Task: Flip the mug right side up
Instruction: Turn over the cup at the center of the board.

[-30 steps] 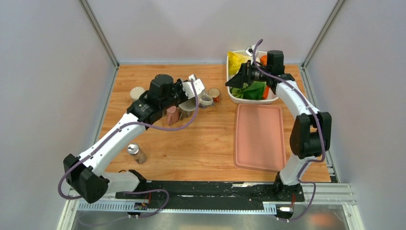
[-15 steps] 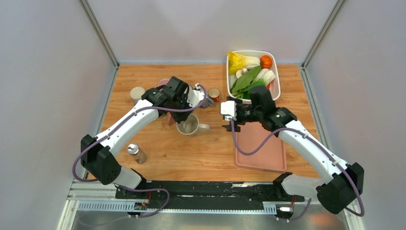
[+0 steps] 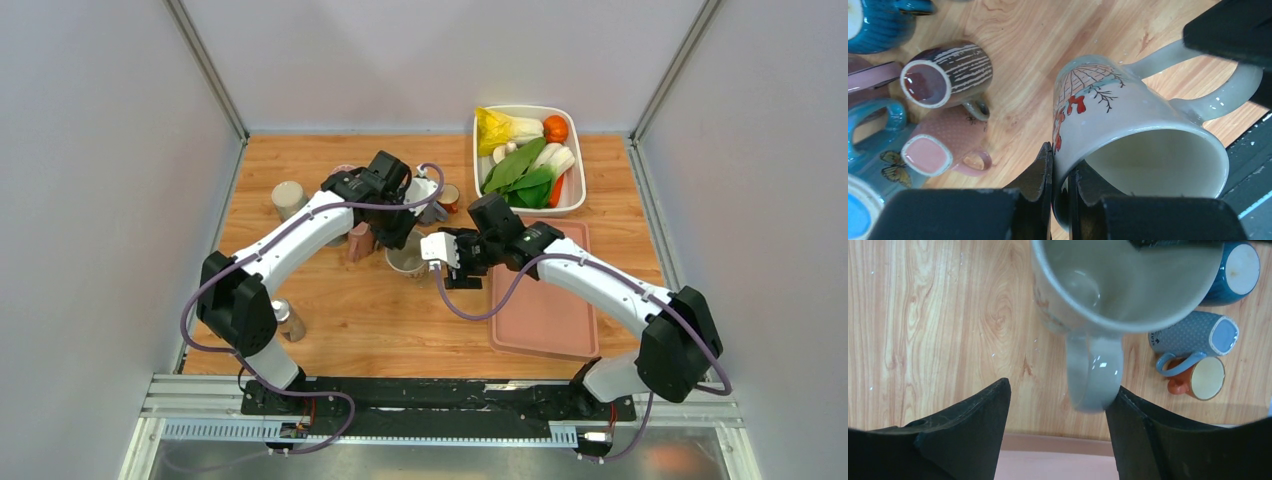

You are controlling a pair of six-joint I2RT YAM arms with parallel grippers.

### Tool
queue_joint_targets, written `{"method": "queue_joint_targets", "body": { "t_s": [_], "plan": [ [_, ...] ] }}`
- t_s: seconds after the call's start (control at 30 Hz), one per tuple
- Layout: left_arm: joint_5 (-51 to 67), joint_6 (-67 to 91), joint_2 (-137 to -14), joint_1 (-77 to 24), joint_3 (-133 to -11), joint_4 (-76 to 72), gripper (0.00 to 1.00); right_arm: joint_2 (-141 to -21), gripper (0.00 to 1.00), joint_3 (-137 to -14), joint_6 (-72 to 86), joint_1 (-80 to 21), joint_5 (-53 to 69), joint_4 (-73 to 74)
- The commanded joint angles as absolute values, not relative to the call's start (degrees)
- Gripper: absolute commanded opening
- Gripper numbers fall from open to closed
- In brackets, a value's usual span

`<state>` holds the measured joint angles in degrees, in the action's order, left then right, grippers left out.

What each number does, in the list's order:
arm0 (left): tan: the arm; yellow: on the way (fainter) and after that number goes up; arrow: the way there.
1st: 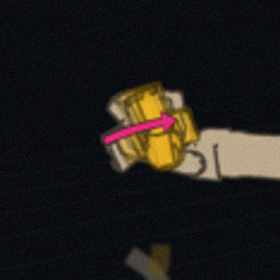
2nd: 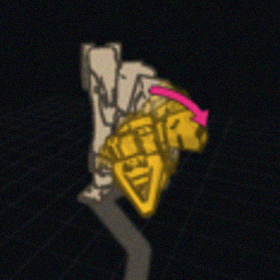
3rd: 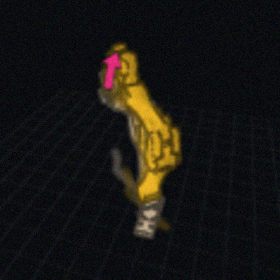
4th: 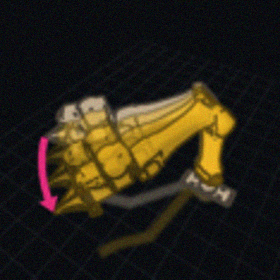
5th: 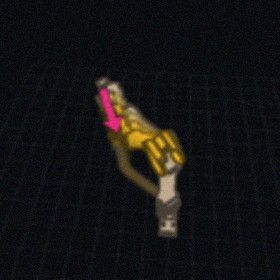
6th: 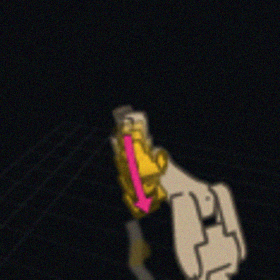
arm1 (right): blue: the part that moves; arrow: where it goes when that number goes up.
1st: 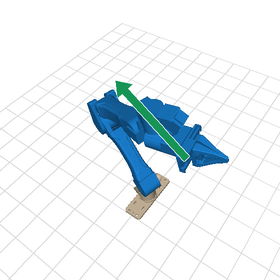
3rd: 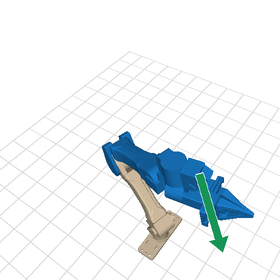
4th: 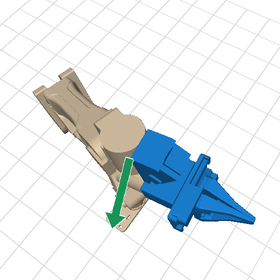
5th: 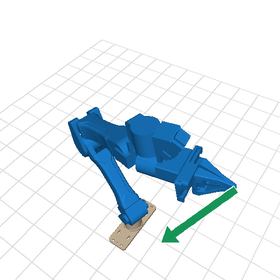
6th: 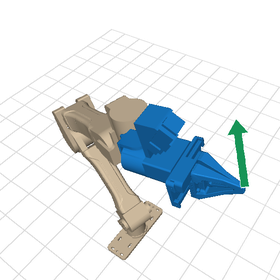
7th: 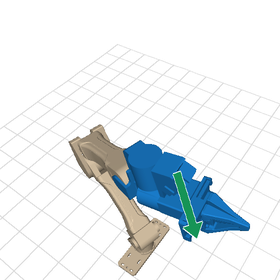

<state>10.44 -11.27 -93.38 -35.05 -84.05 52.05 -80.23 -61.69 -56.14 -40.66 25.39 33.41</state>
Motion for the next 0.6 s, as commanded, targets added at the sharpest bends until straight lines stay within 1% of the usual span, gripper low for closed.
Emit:
{"method": "queue_joint_targets", "body": {
  "t_s": [0.0,0.13,0.37,0.43,0.47,0.5,0.57],
  "plan": [
    [15.61,-7.84,-92.69,-35.02,-88.97,49.46,0.0,-82.63,0.72,-64.74,-54.36,-41.51,22.61,28.89],
    [16.68,-8.18,-93.08,-35.03,-89.27,49.3,0.0,-84.14,0.68,-64.82,-54.83,-41.55,23.02,27.19],
    [19.72,-9.9,-92.85,-35.02,-90.75,48.47,0.0,-87.32,0.52,-64.37,-52.85,-41.58,22.96,24.39],
    [21.04,-10.52,-92.93,-34.99,-91.42,48.69,0.0,-88.09,0.43,-64.49,-52.89,-41.6,23.55,24.36],
    [21.38,-10.62,-92.96,-34.98,-91.68,49.11,0.0,-88.33,0.36,-64.57,-52.91,-41.65,23.89,24.27],
    [21.98,-10.85,-93.05,-34.98,-92.05,49.3,0.0,-88.44,0.25,-64.6,-52.98,-41.66,24.21,24.3],
    [22.35,-10.99,-93.03,-35.0,-92.11,49.6,0.0,-88.38,0.09,-64.48,-53.12,-41.66,24.29,24.29]
  ]
}}
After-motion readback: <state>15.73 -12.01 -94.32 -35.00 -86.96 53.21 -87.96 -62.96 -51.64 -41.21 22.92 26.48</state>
